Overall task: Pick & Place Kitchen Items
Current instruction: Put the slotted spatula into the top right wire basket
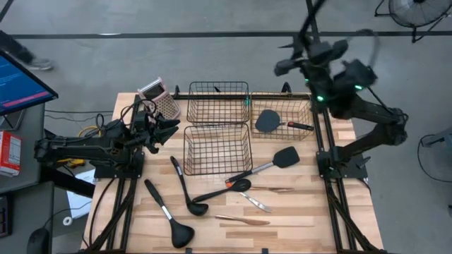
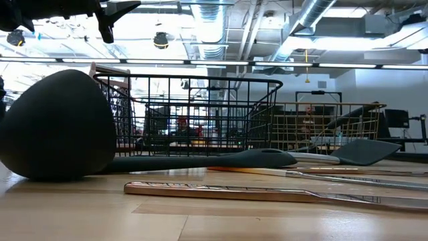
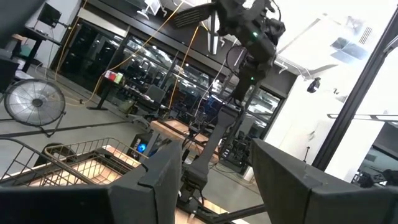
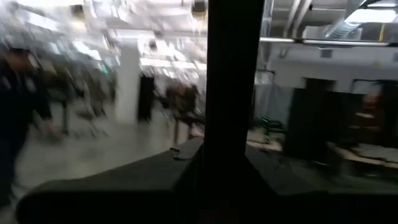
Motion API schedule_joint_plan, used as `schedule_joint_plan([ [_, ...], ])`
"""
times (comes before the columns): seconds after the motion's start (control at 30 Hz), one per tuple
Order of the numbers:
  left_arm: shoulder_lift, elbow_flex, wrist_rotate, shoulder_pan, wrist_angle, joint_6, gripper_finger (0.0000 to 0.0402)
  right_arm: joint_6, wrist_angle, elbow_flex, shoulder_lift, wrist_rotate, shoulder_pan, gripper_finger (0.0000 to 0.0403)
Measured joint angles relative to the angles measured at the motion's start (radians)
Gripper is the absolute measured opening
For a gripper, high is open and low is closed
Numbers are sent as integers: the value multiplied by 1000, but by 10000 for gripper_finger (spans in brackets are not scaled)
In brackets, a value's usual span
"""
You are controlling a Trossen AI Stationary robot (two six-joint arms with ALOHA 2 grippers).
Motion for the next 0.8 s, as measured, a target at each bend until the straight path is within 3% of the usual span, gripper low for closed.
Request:
schedule_joint_plan([
  [0.13, 0, 0, 0, 0, 0, 0, 175, 10, -182, 93, 57, 68, -17, 67],
  [0.2, 0, 0, 0, 0, 0, 0, 175, 96, -288, 120, 62, 62, -15, 67],
  [0.27, 0, 0, 0, 0, 0, 0, 175, 271, -443, 135, 49, -47, -13, 67],
  [0.37, 0, 0, 0, 0, 0, 0, 175, 590, -673, 139, 0, -320, -62, 67],
  [0.43, 0, 0, 0, 0, 0, 0, 175, 735, -813, 140, -34, -449, -115, 67],
  [0.6, 0, 0, 0, 0, 0, 0, 175, 894, -967, 46, -88, -559, -217, 67],
  [0.8, 0, 0, 0, 0, 0, 0, 175, 967, -956, -243, -155, -646, -274, 67],
])
